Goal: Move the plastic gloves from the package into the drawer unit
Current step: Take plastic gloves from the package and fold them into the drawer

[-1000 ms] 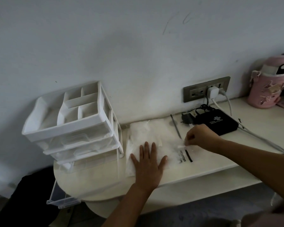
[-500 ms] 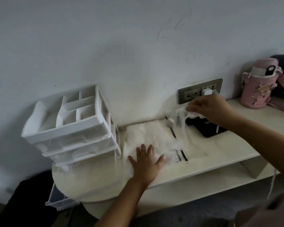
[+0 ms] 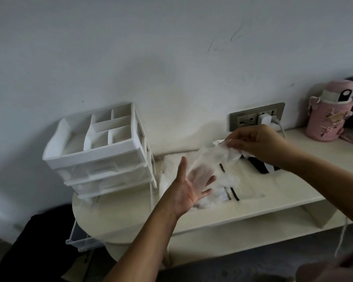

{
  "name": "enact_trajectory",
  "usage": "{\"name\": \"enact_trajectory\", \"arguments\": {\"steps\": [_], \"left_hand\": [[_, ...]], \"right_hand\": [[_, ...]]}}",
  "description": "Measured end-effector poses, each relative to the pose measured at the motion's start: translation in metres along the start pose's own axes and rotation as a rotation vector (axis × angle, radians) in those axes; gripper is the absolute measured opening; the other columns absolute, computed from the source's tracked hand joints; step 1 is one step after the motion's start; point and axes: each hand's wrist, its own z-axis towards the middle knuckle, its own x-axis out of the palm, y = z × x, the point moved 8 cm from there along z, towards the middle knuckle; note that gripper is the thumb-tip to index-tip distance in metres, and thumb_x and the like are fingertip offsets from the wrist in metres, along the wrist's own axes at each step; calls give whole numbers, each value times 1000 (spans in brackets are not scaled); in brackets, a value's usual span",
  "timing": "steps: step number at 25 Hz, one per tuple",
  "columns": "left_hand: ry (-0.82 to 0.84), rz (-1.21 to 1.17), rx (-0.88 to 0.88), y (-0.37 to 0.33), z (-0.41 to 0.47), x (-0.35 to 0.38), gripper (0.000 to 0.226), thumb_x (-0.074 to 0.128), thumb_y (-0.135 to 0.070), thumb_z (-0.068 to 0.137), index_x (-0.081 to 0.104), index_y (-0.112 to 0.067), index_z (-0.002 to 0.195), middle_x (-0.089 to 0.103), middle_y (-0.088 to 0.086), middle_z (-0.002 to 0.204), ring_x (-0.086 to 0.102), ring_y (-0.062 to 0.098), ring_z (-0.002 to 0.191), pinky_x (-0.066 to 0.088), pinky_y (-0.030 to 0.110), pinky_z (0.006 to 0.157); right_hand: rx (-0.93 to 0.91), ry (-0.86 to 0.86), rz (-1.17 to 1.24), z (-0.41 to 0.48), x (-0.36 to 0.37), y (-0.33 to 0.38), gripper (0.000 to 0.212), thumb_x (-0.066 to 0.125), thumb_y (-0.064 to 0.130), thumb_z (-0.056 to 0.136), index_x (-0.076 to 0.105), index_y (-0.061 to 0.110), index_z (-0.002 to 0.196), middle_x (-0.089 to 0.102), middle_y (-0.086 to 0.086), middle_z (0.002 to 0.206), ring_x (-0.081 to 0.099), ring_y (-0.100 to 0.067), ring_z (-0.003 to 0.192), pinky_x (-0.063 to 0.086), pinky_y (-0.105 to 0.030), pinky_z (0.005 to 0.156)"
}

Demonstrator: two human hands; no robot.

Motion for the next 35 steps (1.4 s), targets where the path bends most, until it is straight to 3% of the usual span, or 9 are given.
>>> {"name": "enact_trajectory", "arguments": {"steps": [4, 9, 11, 14, 18, 23, 27, 30, 35], "left_hand": [[-196, -26, 112, -27, -15, -26, 9, 75, -16, 74, 74, -7, 75, 72, 7, 79, 71, 16, 72, 59, 30, 69], [-322, 530, 333, -94, -64, -48, 6, 65, -5, 86, 66, -7, 81, 68, -1, 66, 63, 7, 56, 52, 16, 55], [-226, 744, 351, -113, -87, -42, 2, 65, -6, 85, 66, -8, 84, 67, -5, 65, 59, 4, 57, 49, 13, 55], [-92, 873, 303, -130, -117, -41, 4, 69, -8, 79, 68, -11, 81, 67, -5, 67, 60, 3, 61, 49, 13, 61], [-77, 853, 283, -144, -143, -65, 7, 69, -20, 71, 69, -17, 78, 67, -5, 70, 62, 4, 67, 52, 16, 68], [-98, 693, 212, -147, -153, -101, 11, 63, -16, 74, 72, -17, 68, 66, -4, 66, 62, 4, 60, 52, 15, 60], [-190, 685, 201, -146, -159, -136, 23, 72, -42, 71, 77, -19, 76, 74, 1, 85, 69, 10, 80, 54, 20, 75], [-170, 874, 158, -142, -156, -155, 82, 76, -74, 47, 67, -21, 109, 69, 1, 115, 64, 13, 109, 48, 26, 96], [-160, 947, 78, -134, -151, -158, 90, 88, -61, 39, 55, -37, 120, 65, 4, 119, 63, 19, 109, 50, 32, 96]], "right_hand": [[0, 88, -54, 2, 22, 2, 11, 66, 24, 83, 72, 30, 90, 71, 21, 89, 64, 10, 85, 46, -4, 74], [126, 624, -170, -3, 88, 0, 15, 74, 31, 76, 75, 31, 91, 68, 25, 106, 62, 8, 99, 45, -11, 89], [127, 653, -169, 1, 106, 4, 29, 77, 41, 68, 72, 33, 96, 68, 20, 109, 60, 4, 104, 44, -20, 97], [84, 486, 78, 19, 129, 21, 57, 80, 43, 56, 59, 35, 109, 60, 13, 118, 54, -3, 116, 45, -24, 101], [23, 677, 155, 16, 193, 42, 73, 83, 47, 61, 48, 41, 125, 51, 20, 130, 45, 0, 124, 35, -22, 106], [17, 512, 234, 36, 208, 54, 29, 77, 23, 74, 69, 27, 102, 57, 15, 128, 49, 1, 121, 33, -20, 106], [43, 601, 205, 37, 218, 64, 14, 63, 22, 89, 71, 11, 91, 73, 1, 92, 66, -8, 87, 49, -16, 80], [62, 541, 40, 44, 226, 70, 19, 56, 21, 93, 68, 9, 84, 68, -2, 64, 58, -9, 58, 45, -14, 58], [207, 539, -71, 54, 234, 65, 24, 62, 26, 90, 70, 11, 73, 46, 4, 41, 44, -10, 35, 49, -20, 49]]}}
